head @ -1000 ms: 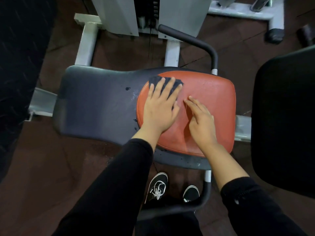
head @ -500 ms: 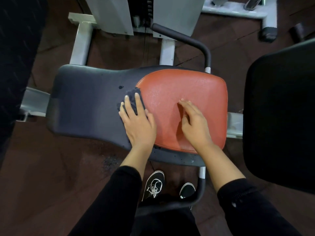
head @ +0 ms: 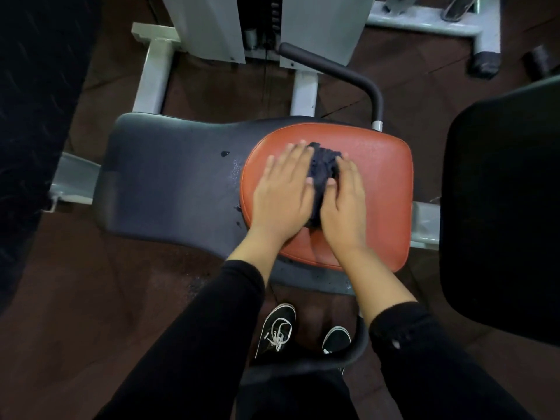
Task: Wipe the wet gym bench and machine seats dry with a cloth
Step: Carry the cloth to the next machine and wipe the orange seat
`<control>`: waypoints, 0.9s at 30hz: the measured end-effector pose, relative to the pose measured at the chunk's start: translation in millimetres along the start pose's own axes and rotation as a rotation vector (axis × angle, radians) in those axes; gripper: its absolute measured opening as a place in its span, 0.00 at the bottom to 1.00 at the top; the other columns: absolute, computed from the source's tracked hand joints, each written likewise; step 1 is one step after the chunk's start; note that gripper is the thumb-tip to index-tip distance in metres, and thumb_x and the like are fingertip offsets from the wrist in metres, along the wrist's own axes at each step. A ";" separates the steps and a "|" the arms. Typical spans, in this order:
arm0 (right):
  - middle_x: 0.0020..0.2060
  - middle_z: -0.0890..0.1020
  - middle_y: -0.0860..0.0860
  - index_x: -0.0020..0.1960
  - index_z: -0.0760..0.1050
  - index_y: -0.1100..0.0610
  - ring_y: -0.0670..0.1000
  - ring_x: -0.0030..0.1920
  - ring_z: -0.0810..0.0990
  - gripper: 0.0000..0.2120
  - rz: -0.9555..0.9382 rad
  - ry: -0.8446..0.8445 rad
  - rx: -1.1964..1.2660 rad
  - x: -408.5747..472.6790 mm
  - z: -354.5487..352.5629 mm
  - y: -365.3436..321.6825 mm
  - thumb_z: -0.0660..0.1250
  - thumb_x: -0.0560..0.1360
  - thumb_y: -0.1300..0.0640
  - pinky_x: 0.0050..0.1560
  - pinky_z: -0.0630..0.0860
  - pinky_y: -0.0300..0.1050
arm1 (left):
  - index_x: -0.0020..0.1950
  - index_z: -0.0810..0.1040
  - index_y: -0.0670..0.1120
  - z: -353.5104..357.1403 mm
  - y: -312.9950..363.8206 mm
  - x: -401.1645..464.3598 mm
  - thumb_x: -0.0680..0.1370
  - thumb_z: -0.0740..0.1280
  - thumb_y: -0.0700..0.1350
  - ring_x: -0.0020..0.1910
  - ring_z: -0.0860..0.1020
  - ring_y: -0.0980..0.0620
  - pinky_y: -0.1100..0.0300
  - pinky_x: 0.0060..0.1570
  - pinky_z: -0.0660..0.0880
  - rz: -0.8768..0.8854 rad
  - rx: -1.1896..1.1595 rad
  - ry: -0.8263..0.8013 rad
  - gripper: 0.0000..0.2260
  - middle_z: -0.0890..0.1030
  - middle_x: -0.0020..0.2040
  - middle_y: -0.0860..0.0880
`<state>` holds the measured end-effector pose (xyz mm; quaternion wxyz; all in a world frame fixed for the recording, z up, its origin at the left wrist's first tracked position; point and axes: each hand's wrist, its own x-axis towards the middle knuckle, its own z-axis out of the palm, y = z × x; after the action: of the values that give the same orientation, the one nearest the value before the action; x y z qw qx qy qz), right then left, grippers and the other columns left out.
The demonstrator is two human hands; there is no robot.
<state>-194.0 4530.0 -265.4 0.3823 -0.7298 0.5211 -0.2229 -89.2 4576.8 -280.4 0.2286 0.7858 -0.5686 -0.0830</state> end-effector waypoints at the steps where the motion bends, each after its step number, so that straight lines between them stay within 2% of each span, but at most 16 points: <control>1: 0.74 0.60 0.54 0.74 0.60 0.59 0.54 0.75 0.56 0.24 -0.032 -0.054 -0.082 3.4 7.2 -3.3 0.52 0.79 0.55 0.75 0.53 0.52 | 0.73 0.69 0.41 -1.7 -11.8 -4.1 0.79 0.55 0.45 0.74 0.65 0.45 0.45 0.72 0.59 -0.042 0.012 0.047 0.23 0.69 0.73 0.43; 4: 0.77 0.51 0.50 0.77 0.52 0.52 0.58 0.76 0.44 0.26 -0.109 -0.189 -0.356 8.2 28.8 -7.1 0.52 0.81 0.47 0.75 0.43 0.54 | 0.74 0.66 0.41 -6.8 -35.6 -12.8 0.80 0.52 0.46 0.75 0.62 0.44 0.44 0.73 0.55 -0.149 0.088 0.045 0.24 0.66 0.75 0.43; 6: 0.77 0.50 0.50 0.77 0.51 0.51 0.60 0.76 0.43 0.25 -0.142 -0.179 -0.457 9.4 33.7 -2.3 0.51 0.81 0.48 0.75 0.43 0.55 | 0.75 0.65 0.41 -5.3 -41.3 -14.5 0.80 0.51 0.46 0.76 0.61 0.45 0.46 0.74 0.53 -0.149 0.123 0.013 0.24 0.65 0.76 0.43; 9: 0.77 0.53 0.51 0.76 0.52 0.52 0.62 0.76 0.45 0.25 -0.180 -0.137 -0.527 13.1 30.1 7.1 0.51 0.81 0.52 0.75 0.47 0.56 | 0.75 0.65 0.41 1.1 -42.0 -17.1 0.81 0.52 0.46 0.76 0.61 0.45 0.47 0.74 0.52 -0.119 0.136 0.022 0.23 0.65 0.75 0.43; 14: 0.76 0.56 0.54 0.75 0.57 0.49 0.64 0.75 0.47 0.23 -0.148 -0.099 -0.479 17.2 35.3 7.5 0.53 0.80 0.51 0.74 0.45 0.57 | 0.76 0.63 0.42 4.6 -38.6 -17.2 0.81 0.51 0.46 0.77 0.59 0.46 0.48 0.74 0.50 -0.167 0.100 0.028 0.23 0.63 0.76 0.43; 16: 0.74 0.60 0.57 0.74 0.60 0.54 0.66 0.74 0.52 0.23 -0.142 -0.101 -0.477 17.0 38.3 2.5 0.52 0.80 0.52 0.73 0.48 0.60 | 0.75 0.65 0.41 0.8 -35.4 -16.7 0.80 0.52 0.46 0.76 0.61 0.45 0.48 0.74 0.52 -0.178 0.093 0.034 0.24 0.65 0.75 0.43; 19: 0.70 0.65 0.64 0.72 0.62 0.65 0.67 0.71 0.60 0.24 -0.233 -0.122 -0.508 15.3 35.9 -5.9 0.56 0.77 0.62 0.71 0.54 0.67 | 0.73 0.68 0.41 -7.9 -29.2 -15.5 0.77 0.54 0.45 0.74 0.64 0.44 0.46 0.73 0.56 -0.211 0.103 0.013 0.24 0.68 0.74 0.42; 22: 0.73 0.58 0.64 0.74 0.54 0.66 0.65 0.74 0.51 0.28 -0.225 -0.263 -0.508 14.7 21.5 -20.2 0.56 0.75 0.69 0.74 0.42 0.60 | 0.73 0.69 0.43 -24.6 -18.7 -16.1 0.78 0.57 0.45 0.73 0.65 0.45 0.46 0.72 0.59 -0.265 0.104 -0.047 0.23 0.68 0.73 0.43; 23: 0.73 0.56 0.63 0.74 0.53 0.64 0.63 0.74 0.50 0.29 -0.224 -0.293 -0.506 13.9 14.5 -24.8 0.56 0.75 0.69 0.75 0.41 0.57 | 0.74 0.68 0.44 -30.7 -14.4 -17.0 0.79 0.58 0.45 0.73 0.65 0.45 0.46 0.72 0.58 -0.280 0.108 -0.085 0.22 0.68 0.74 0.43; 25: 0.73 0.58 0.61 0.75 0.54 0.63 0.62 0.73 0.53 0.28 -0.196 -0.378 -0.492 10.3 -1.6 -35.5 0.55 0.76 0.69 0.74 0.45 0.52 | 0.74 0.67 0.46 -44.6 -4.7 -20.9 0.80 0.58 0.47 0.71 0.67 0.46 0.49 0.71 0.59 -0.303 0.134 -0.178 0.21 0.69 0.73 0.45; 27: 0.71 0.61 0.62 0.74 0.57 0.62 0.63 0.70 0.59 0.27 -0.174 -0.461 -0.476 3.6 -17.6 -47.2 0.55 0.76 0.68 0.72 0.53 0.51 | 0.71 0.70 0.47 -63.0 8.7 -29.3 0.80 0.59 0.48 0.65 0.72 0.45 0.50 0.64 0.64 -0.327 0.178 -0.232 0.19 0.74 0.67 0.47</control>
<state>-177.6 4528.7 -217.7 0.2883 -0.8715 0.3942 0.0440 -82.1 4618.6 -224.7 0.0749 0.8700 -0.4610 -0.1583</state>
